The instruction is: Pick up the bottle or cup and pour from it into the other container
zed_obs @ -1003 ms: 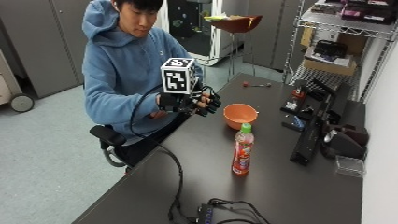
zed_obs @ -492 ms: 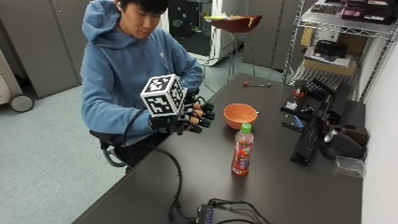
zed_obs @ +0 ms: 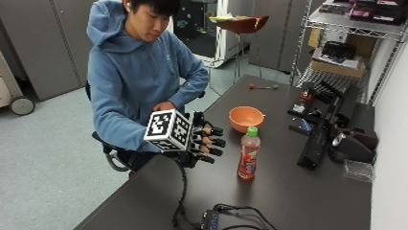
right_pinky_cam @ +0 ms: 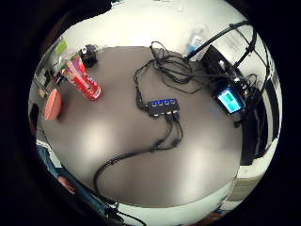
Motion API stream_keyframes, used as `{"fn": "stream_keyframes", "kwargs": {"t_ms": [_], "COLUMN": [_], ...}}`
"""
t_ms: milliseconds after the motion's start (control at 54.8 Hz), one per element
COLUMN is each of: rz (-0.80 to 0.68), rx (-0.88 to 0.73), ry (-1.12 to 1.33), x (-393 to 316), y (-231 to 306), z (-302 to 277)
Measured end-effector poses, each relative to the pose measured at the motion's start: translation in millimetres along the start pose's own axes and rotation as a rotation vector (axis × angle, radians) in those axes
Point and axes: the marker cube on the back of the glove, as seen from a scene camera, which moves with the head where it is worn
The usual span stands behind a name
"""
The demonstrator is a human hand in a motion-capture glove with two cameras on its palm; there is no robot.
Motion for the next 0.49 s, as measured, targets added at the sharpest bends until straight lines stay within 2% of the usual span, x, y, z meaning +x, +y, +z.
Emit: {"fn": "stream_keyframes", "kwargs": {"t_ms": [492], "rz": [0.097], "rx": [0.039], "ry": [-0.344], "x": [19], "y": [-25], "z": [66]}}
